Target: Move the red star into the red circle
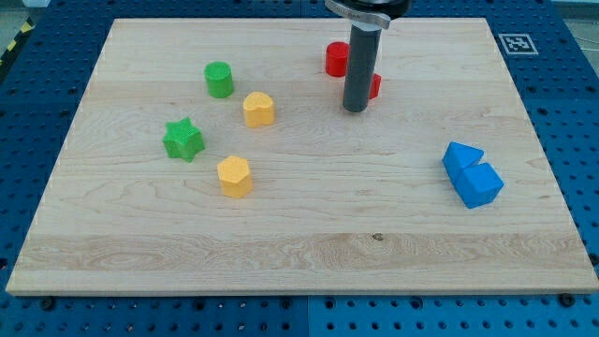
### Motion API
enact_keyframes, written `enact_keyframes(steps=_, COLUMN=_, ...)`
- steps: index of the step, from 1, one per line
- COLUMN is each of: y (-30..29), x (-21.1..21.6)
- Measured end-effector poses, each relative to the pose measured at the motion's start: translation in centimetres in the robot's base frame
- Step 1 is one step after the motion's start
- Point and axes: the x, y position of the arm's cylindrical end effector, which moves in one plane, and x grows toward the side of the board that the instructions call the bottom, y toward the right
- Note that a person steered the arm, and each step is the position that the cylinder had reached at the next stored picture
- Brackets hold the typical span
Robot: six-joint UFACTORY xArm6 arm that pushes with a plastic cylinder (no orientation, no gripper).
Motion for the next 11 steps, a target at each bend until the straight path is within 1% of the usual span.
enact_keyframes(steps=1, y=1.3, x=0.3)
enact_keyframes(steps=2, y=3.4, x=1.4)
enact_keyframes(steps=3, y=4.4, x=1.3)
enact_keyframes(steps=4, y=4.4, x=-0.8)
enact_keyframes(steps=5, y=3.5, x=-1.5)
enact_keyframes(steps=6, y=1.9, x=-3.4)
enact_keyframes(steps=7, y=1.4, x=-4.4)
enact_keyframes(steps=8, y=1.4, x=-4.3)
enact_keyframes(steps=9, y=1.0, x=-1.1)
enact_keyframes(steps=10, y=0.5, x=-0.2)
enact_keyframes(steps=11, y=-3.8, x=-1.0)
